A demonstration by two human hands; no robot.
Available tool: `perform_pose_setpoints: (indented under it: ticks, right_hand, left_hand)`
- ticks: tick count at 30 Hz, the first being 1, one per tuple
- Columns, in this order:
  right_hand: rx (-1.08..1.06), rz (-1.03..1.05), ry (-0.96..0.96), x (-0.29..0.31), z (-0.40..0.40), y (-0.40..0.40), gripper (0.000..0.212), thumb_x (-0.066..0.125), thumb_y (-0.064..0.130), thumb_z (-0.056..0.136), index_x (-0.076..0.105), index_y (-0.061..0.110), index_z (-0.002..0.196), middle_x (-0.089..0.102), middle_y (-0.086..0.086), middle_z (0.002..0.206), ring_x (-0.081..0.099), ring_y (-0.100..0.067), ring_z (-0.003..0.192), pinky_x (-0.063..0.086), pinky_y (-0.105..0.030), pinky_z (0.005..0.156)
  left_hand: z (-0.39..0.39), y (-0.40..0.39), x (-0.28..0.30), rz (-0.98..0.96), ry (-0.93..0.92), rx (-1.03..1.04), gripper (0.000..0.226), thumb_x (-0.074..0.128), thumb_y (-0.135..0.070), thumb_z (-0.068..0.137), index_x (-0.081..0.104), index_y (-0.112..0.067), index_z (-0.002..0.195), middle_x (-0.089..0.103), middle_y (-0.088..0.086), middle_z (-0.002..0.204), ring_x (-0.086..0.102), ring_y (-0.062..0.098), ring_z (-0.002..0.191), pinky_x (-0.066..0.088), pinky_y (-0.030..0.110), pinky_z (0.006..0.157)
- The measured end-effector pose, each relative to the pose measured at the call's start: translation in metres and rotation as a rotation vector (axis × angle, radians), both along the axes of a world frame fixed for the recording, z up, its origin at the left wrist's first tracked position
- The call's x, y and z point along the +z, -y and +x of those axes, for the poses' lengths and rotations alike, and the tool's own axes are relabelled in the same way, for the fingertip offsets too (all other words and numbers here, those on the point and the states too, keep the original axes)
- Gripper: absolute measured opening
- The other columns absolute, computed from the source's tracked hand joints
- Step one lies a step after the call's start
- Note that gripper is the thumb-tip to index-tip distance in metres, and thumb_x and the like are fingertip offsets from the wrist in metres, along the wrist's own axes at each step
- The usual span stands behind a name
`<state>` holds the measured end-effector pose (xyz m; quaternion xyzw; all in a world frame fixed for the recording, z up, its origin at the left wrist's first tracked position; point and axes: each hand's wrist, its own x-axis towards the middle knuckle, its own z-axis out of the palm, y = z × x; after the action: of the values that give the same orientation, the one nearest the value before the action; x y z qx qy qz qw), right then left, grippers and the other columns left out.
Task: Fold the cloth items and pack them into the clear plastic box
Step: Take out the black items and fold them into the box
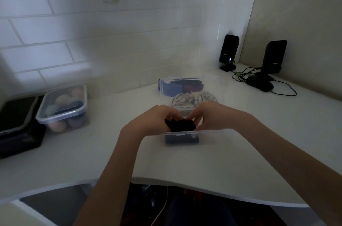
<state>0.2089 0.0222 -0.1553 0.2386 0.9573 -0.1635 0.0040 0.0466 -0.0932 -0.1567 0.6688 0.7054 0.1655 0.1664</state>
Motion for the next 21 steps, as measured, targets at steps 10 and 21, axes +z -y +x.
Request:
perform_pose_setpoints:
  ticks: [10, 21]
  right_hand:
    - [-0.02, 0.028, 0.019, 0.001, -0.007, 0.005, 0.036, 0.071, 0.04, 0.076, 0.067, 0.039, 0.112, 0.061, 0.009, 0.076, 0.053, -0.009, 0.067, 0.042, -0.021, 0.068]
    - [-0.028, 0.164, 0.181, 0.007, -0.01, 0.011, 0.046, 0.069, 0.049, 0.076, 0.056, 0.048, 0.12, 0.043, 0.016, 0.066, 0.05, -0.014, 0.081, 0.04, -0.027, 0.066]
  left_hand:
    - [0.003, -0.009, -0.005, 0.008, -0.074, 0.025, 0.04, 0.062, 0.0, 0.079, 0.064, -0.017, 0.116, 0.067, 0.002, 0.113, 0.06, 0.014, 0.087, 0.045, 0.021, 0.077]
    - [0.004, -0.009, -0.006, -0.004, -0.146, 0.023, 0.035, 0.059, -0.002, 0.081, 0.069, -0.022, 0.109, 0.069, 0.001, 0.107, 0.063, 0.018, 0.093, 0.05, 0.03, 0.086]
